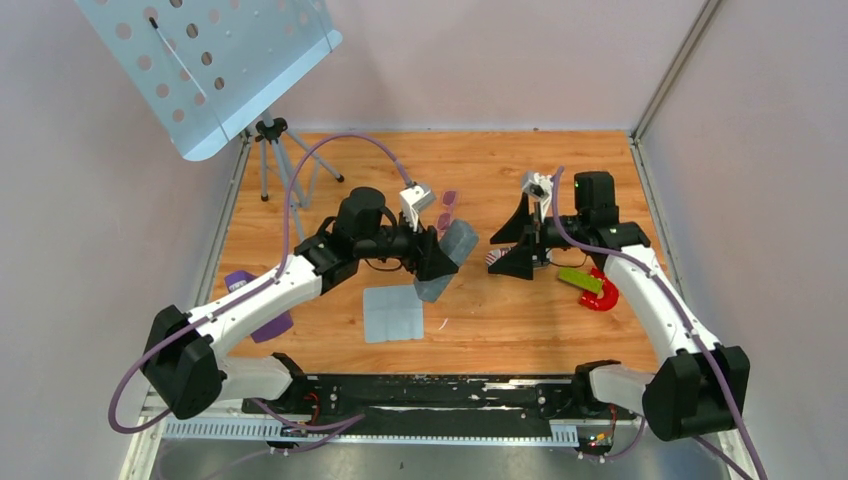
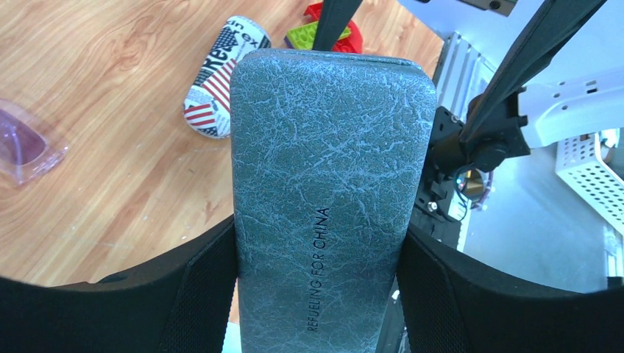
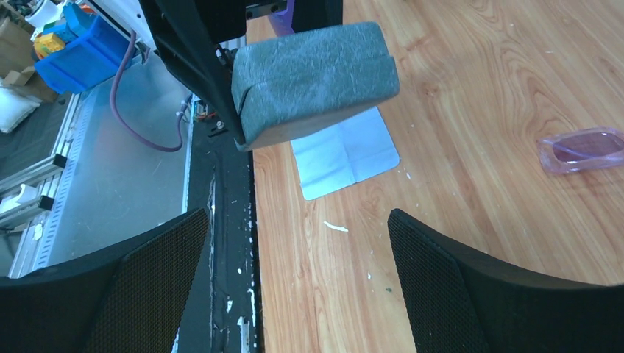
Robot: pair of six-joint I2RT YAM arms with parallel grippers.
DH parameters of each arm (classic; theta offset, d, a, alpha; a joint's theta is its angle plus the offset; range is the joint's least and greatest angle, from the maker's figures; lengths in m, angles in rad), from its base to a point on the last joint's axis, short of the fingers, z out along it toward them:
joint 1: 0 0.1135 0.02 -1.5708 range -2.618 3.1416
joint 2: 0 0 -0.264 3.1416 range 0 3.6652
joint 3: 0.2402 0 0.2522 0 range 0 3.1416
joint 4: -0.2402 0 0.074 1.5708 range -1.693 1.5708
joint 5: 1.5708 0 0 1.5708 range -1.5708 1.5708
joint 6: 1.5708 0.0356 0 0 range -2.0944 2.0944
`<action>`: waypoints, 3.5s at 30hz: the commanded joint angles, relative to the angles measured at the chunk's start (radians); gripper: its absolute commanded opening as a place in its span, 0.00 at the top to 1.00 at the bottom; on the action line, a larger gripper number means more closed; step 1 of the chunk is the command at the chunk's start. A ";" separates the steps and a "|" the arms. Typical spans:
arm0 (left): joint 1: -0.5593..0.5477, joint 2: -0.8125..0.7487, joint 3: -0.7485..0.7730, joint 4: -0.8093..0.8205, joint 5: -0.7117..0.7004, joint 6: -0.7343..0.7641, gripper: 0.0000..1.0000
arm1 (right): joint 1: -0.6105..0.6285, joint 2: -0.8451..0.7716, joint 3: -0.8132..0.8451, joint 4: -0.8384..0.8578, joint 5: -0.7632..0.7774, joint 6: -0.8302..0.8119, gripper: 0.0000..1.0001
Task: Organize the sunglasses
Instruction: Pick up the sunglasses case from the center of the board, then open the sunglasses case.
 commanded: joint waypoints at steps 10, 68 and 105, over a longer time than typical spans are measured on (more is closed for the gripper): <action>-0.053 0.018 -0.018 0.115 0.046 -0.068 1.00 | 0.087 0.061 -0.023 0.311 0.022 0.290 0.07; -0.116 -0.067 0.003 0.157 0.278 -0.081 1.00 | 0.106 0.210 -0.073 0.153 -0.131 0.014 0.28; -0.143 -0.067 -0.083 0.213 0.205 -0.139 1.00 | 0.021 0.359 -0.031 0.181 0.330 0.202 0.37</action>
